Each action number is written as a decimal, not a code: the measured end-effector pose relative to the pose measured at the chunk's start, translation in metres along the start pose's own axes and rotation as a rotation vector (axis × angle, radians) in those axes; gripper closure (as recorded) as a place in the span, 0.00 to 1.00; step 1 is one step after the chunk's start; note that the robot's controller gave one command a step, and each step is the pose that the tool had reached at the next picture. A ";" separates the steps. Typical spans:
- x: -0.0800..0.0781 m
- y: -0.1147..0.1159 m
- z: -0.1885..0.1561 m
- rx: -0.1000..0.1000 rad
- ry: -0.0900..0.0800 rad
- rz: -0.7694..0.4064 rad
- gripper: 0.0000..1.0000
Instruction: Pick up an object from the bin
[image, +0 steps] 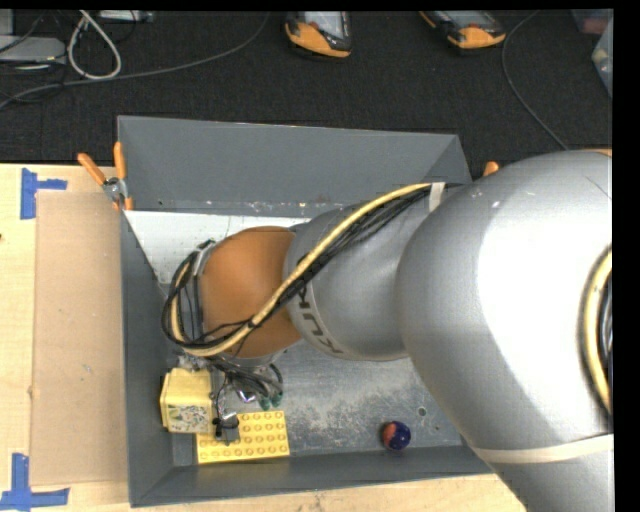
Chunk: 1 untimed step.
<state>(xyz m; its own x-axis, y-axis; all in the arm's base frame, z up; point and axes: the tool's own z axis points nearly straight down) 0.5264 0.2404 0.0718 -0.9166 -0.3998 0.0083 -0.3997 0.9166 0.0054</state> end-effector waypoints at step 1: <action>0.001 -0.001 0.001 0.002 -0.005 -0.008 0.00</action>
Offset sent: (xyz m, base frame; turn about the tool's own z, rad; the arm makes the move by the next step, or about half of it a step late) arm -0.0236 -0.0019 -0.0007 -0.0774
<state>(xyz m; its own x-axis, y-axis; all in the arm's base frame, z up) 0.5262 0.2395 0.0713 -0.9134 -0.4071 0.0037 -0.4071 0.9134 0.0038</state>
